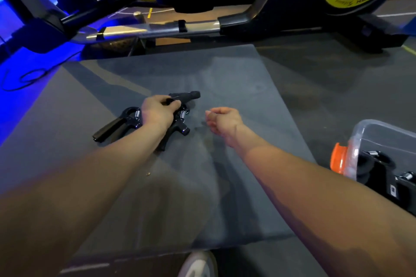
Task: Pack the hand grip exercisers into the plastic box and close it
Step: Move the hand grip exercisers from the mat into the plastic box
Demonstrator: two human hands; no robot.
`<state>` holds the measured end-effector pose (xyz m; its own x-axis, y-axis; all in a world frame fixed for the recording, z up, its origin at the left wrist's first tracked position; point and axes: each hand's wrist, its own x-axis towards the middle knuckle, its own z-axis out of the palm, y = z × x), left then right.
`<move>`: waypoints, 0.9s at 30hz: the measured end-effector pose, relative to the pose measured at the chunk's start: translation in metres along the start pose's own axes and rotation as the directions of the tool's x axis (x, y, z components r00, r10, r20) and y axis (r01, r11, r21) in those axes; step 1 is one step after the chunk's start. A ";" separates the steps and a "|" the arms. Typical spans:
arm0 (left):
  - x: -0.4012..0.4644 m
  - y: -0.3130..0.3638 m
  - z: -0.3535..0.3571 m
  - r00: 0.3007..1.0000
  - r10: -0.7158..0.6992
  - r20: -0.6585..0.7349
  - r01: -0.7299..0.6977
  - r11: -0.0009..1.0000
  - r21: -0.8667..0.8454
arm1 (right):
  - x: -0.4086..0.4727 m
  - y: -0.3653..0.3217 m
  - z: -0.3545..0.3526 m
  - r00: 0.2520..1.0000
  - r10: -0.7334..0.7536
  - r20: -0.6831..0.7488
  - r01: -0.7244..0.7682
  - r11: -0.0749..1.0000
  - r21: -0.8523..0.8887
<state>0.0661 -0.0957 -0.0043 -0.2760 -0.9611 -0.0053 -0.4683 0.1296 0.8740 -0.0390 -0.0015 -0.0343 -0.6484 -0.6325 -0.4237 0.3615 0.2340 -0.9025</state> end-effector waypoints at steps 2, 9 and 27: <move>-0.011 0.010 0.006 0.995 0.090 0.045 -0.090 0.996 0.004 | -0.004 -0.008 -0.004 0.999 0.040 0.010 -0.040 0.995 0.091; -0.054 0.038 0.042 0.902 0.331 0.277 -0.328 0.943 -0.059 | -0.019 -0.031 -0.035 0.994 0.095 -0.059 -0.060 0.900 0.432; -0.158 0.118 0.150 0.662 0.285 0.693 -0.404 0.915 0.010 | -0.120 -0.050 -0.254 0.974 -0.100 -0.205 0.131 0.981 0.146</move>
<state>-0.0717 0.1080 0.0267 -0.8979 -0.4307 -0.0912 -0.3254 0.5097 0.7964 -0.1495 0.2499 0.0419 -0.8046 -0.4882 -0.3381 0.3672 0.0384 -0.9293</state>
